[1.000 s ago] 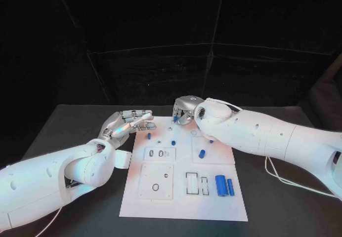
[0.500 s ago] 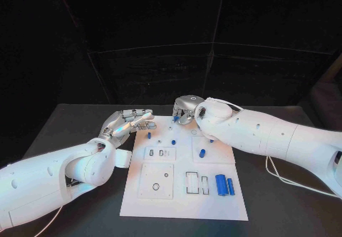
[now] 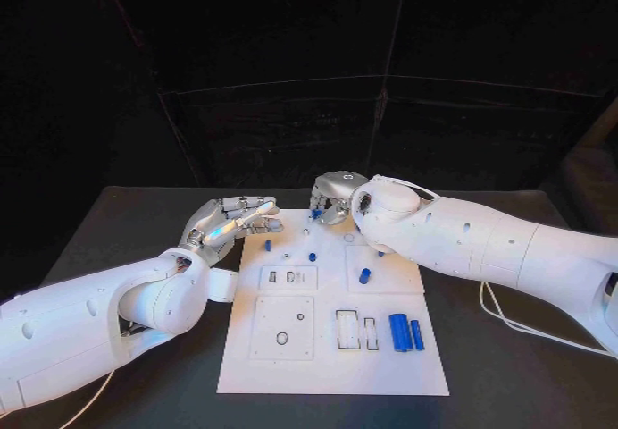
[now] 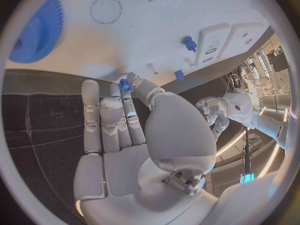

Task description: Assemble the parts on the task board

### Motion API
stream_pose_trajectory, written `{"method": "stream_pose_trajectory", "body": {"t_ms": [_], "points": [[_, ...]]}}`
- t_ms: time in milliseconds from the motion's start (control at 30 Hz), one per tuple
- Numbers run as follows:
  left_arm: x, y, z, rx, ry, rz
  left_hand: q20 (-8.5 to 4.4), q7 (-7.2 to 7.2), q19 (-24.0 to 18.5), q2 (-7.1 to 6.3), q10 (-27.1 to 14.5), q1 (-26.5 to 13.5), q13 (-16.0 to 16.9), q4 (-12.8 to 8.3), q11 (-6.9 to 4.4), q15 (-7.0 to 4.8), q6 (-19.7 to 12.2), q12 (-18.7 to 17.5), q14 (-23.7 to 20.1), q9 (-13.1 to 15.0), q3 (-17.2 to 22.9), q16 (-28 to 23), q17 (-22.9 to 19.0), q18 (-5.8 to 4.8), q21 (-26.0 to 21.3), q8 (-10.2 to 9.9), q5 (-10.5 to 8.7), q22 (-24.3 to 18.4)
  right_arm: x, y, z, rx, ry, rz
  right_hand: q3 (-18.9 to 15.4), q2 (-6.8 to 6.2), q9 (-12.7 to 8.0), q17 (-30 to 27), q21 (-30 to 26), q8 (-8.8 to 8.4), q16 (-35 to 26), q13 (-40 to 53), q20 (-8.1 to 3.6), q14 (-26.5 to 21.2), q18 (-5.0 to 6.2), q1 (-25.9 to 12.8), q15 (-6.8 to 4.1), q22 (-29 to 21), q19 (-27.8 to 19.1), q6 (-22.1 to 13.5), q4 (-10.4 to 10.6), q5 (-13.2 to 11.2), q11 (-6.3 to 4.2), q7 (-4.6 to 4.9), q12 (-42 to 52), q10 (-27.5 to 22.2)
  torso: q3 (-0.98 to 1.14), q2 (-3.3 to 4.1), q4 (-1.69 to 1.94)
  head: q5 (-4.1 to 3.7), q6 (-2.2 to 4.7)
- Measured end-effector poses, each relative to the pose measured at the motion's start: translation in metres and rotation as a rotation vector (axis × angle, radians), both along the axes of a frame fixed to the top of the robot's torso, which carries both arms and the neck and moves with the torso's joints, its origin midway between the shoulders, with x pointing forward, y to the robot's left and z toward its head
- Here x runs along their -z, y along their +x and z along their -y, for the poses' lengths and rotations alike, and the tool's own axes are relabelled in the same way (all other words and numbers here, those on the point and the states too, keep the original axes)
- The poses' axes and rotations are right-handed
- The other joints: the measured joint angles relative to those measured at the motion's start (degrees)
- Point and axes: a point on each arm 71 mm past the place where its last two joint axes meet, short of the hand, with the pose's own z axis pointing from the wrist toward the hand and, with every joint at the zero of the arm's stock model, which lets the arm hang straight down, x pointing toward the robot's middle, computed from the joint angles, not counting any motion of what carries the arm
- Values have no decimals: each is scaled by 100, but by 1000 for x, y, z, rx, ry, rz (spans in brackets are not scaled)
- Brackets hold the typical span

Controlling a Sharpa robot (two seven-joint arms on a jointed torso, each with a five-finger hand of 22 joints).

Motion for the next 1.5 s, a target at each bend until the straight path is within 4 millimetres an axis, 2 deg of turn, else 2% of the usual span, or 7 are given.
{"method": "stream_pose_trajectory", "body": {"t_ms": [233,400,800,1333,1433,1500], "points": [[0,0,0,-1,0,0,0,0,0,0,0,0,0,0,0,-20,0,-23,20,0,0,-28,0,0,0,-21,0,-5,0,0,-1,-1,0,0,25,2,-6,-35,-27,-2,0,0,0,0,0,2,0,-40,0,-28,24,-9,0,12,0,0,-2,1,1,7,-10],[0,0,0,-1,1,0,0,0,0,0,0,0,0,0,0,-20,0,-23,20,0,0,-28,-1,0,0,-21,0,-5,0,0,-2,-2,2,1,42,-12,-24,-39,-27,-67,-21,0,0,0,0,48,0,-50,0,-72,40,-9,21,51,-22,-20,-2,1,1,13,-18],[0,1,-1,-3,2,-1,0,0,0,0,0,0,0,0,0,-20,0,-23,20,0,0,-27,-1,0,0,-21,0,-4,0,0,-3,-5,4,4,58,-35,-42,-47,-27,-134,-21,0,22,0,0,69,0,-61,-22,-148,55,-30,19,31,-22,-19,-3,0,3,24,-40],[1,1,-1,-4,3,-1,0,0,0,0,0,0,0,-17,0,-20,0,-23,20,0,-17,-27,3,0,0,-21,0,-9,-1,-1,-4,-13,4,4,58,-65,-31,-104,-50,-135,-46,0,22,-4,-1,99,4,-106,-22,-172,55,-40,-1,15,-50,2,-1,0,-1,29,-65],[1,1,-1,-5,3,-1,0,0,0,0,0,0,0,-17,0,-20,0,-23,20,0,-17,-27,4,0,0,-21,0,-9,-1,-1,-4,-14,5,4,67,-65,-16,-113,-72,-135,-46,-3,22,-22,0,99,22,-128,-22,-181,64,-62,34,19,-66,-39,0,0,-1,29,-70],[1,1,-1,-5,3,-1,0,0,0,0,0,0,0,-17,0,-20,0,-23,20,0,-17,-28,4,0,0,-21,0,-9,-1,-1,-5,-15,5,4,73,-65,-16,-118,-72,-147,-46,-7,22,-22,0,99,22,-141,-22,-182,70,-62,21,19,-71,-62,0,0,-1,29,-73]]}}
